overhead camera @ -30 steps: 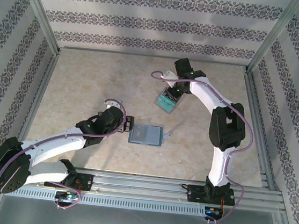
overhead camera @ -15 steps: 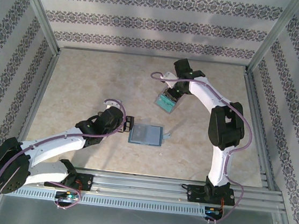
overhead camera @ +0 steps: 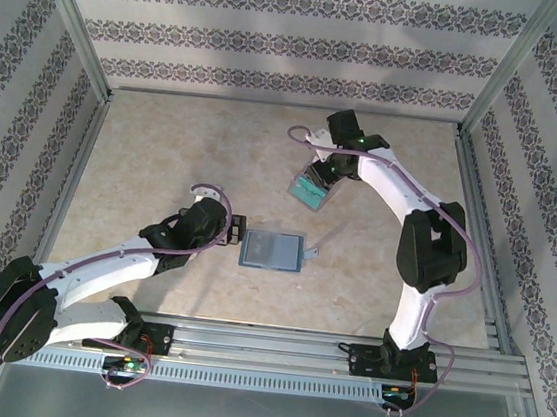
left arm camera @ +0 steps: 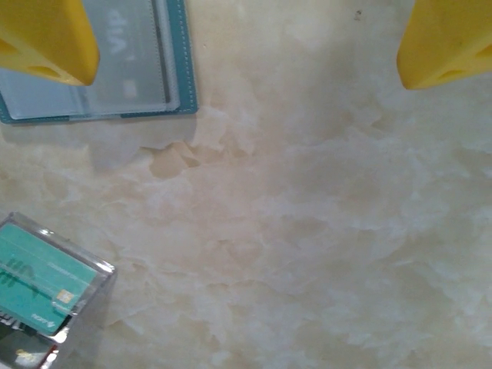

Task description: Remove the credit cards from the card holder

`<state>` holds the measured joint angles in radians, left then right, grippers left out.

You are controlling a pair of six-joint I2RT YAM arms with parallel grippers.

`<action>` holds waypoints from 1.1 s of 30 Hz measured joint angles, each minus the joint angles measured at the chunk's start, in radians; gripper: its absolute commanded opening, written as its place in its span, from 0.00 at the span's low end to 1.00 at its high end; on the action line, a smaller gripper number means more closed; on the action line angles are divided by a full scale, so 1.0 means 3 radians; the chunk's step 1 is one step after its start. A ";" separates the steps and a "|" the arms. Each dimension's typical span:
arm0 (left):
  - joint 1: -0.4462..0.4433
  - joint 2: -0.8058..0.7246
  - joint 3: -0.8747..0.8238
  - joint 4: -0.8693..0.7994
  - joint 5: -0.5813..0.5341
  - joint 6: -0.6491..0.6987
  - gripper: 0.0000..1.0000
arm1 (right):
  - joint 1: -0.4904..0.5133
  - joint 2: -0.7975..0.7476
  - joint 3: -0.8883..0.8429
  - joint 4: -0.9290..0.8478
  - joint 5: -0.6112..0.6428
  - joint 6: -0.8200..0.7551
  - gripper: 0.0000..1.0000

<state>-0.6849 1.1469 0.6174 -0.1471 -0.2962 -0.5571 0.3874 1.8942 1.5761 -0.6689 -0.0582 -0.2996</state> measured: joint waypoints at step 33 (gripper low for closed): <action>0.0613 -0.0524 -0.0439 0.0140 0.0081 -0.0505 0.99 | 0.1867 -0.0493 -0.1265 0.0332 0.0451 0.2705 0.66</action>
<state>-0.5011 0.9897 0.4858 -0.1051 -0.2718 -0.7086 0.9474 1.7462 1.1965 -0.5694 0.0772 0.5117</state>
